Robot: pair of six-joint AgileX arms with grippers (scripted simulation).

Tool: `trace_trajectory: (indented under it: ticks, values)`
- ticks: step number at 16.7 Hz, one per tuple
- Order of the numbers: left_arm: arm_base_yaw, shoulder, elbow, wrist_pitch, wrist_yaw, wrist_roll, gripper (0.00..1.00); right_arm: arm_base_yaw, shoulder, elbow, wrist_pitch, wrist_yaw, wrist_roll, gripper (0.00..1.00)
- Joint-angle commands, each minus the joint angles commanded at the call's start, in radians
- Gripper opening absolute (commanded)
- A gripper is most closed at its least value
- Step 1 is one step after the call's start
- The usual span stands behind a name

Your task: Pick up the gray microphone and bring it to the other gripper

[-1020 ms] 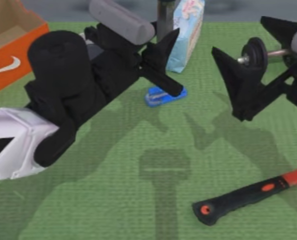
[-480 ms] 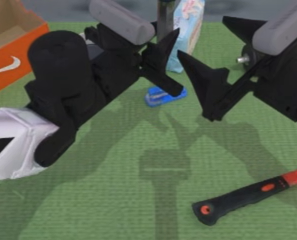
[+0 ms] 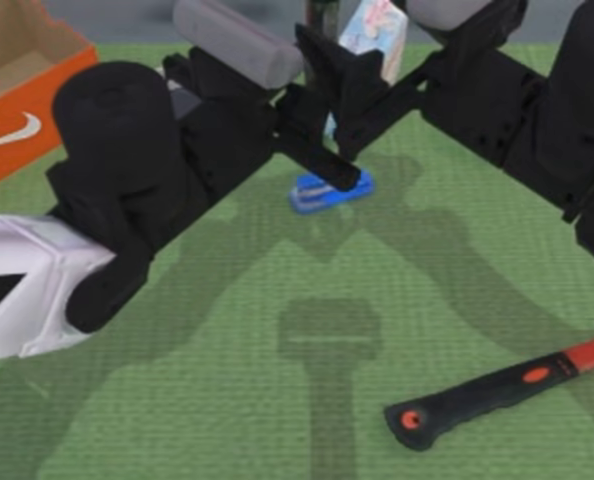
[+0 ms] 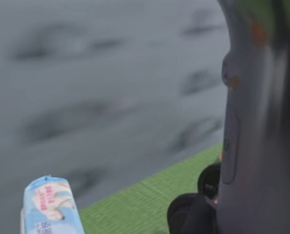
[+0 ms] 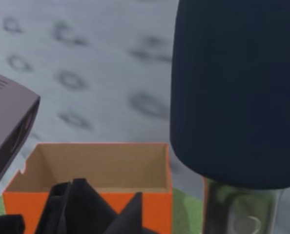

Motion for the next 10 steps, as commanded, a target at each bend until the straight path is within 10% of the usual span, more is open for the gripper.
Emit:
trace_trajectory:
  ticks: [8,10]
  values:
    - [0.000,0.000,0.000,0.000,0.000,0.000,0.00,0.019,0.126,0.114,0.015,0.021,0.000,1.00]
    - [0.000,0.000,0.000,0.000,0.000,0.000,0.00,0.019,0.126,0.114,0.015,0.021,0.000,0.85]
